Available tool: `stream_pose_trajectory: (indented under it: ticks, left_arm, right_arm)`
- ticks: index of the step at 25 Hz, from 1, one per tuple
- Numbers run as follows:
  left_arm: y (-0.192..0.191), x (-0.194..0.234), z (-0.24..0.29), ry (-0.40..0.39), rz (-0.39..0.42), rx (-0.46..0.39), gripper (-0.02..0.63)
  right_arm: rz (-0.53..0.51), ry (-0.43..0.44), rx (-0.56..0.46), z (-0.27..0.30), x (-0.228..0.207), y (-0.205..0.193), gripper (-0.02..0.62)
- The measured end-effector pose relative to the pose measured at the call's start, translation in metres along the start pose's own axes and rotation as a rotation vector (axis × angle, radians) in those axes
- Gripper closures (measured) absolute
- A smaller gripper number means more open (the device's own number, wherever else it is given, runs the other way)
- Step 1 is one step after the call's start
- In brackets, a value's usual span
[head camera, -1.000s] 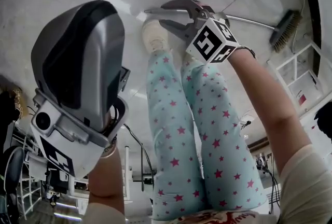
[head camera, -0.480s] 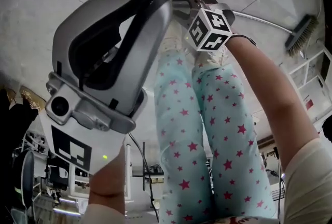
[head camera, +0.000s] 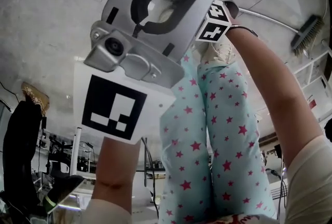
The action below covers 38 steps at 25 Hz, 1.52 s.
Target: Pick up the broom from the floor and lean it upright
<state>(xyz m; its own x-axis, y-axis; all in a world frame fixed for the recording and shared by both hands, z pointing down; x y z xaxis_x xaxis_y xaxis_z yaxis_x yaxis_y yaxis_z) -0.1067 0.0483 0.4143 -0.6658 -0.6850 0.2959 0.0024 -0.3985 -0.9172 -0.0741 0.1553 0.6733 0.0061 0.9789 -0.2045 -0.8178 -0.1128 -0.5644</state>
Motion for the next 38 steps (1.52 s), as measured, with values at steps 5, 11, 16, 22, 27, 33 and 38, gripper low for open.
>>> stream_pose_trajectory:
  ticks: [5, 11, 16, 22, 27, 33, 38]
  left_arm:
    - [-0.002, -0.002, 0.008, -0.003, 0.064, 0.104, 0.589]
    - [-0.008, -0.011, 0.027, -0.014, 0.055, 0.168, 0.589]
    - [0.023, -0.017, 0.039, -0.014, 0.047, 0.178, 0.589]
    - [0.125, -0.024, 0.027, 0.012, 0.082, 0.199, 0.589]
    - [0.227, -0.047, 0.041, 0.005, 0.137, 0.234, 0.589]
    - [0.328, -0.078, 0.040, -0.024, 0.188, 0.190, 0.589]
    - [0.376, -0.102, 0.042, -0.054, 0.207, 0.151, 0.589]
  right_arm:
    - [0.011, -0.033, -0.011, -0.024, -0.003, 0.014, 0.454]
    - [0.026, -0.067, -0.063, -0.064, -0.010, 0.034, 0.494]
    - [0.039, -0.090, -0.093, -0.088, -0.014, 0.048, 0.494]
    - [0.047, -0.151, -0.169, -0.161, -0.022, 0.082, 0.494]
    - [0.076, -0.276, -0.277, -0.296, -0.033, 0.124, 0.495]
    - [0.190, -0.491, -0.425, -0.450, -0.058, 0.186, 0.494]
    - [0.249, -0.689, -0.534, -0.549, -0.064, 0.207, 0.494]
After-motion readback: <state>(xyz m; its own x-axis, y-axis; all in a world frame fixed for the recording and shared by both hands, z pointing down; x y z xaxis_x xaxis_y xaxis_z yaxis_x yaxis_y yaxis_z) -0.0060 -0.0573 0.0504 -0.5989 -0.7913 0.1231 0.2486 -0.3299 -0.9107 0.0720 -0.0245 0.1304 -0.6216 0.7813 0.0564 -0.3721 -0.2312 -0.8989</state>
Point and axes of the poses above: the fingertips, and each gripper's own axes: z forward along the fingers, x to its left, y out of its top, the point moved 5 cm from there along -z, backward along the fingers, and after that the axes turned 1 degree about -x, right-handed, at the moved point
